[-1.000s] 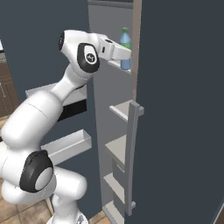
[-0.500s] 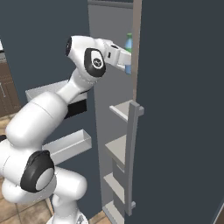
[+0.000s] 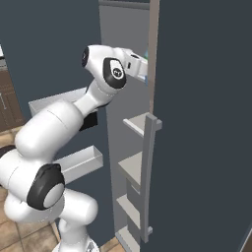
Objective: Take the bottled waters from the counter and place them in the freezer to freeze. Close the freezer door after placing the bottles.
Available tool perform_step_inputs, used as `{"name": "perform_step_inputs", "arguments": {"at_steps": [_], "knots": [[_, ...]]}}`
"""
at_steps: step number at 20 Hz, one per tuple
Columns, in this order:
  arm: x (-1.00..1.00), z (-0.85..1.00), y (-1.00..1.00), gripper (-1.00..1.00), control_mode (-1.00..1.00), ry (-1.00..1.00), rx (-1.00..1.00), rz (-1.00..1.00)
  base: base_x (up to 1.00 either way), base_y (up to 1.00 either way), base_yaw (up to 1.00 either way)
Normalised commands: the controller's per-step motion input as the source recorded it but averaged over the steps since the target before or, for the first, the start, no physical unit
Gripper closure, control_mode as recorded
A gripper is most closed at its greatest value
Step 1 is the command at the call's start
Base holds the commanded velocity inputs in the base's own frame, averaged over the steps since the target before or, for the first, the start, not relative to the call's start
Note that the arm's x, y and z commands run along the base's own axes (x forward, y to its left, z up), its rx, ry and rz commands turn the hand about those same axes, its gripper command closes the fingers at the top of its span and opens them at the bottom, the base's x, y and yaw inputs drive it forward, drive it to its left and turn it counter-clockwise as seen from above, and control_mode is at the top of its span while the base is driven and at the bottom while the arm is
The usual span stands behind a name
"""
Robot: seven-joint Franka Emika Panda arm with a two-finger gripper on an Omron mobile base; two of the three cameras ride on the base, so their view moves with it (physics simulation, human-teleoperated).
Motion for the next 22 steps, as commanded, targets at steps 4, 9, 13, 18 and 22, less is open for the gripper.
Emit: {"name": "perform_step_inputs", "arguments": {"at_steps": [4,9,13,18,22], "knots": [[0.26,0.16,0.0,1.0,-1.0,0.0,0.0,0.0,0.0,0.0,0.0],[0.35,0.08,-0.06,1.0,-1.0,0.01,0.01,0.0,0.0,0.0,0.0],[0.43,0.0,-0.09,1.0,-1.0,0.02,0.02,0.0,0.0,0.0,0.0],[0.47,0.0,-0.14,1.0,-1.0,0.03,0.01,0.0,0.0,0.0,0.0],[0.35,0.0,-0.31,1.0,-1.0,0.01,0.03,0.0,0.0,0.0,0.0]]}}
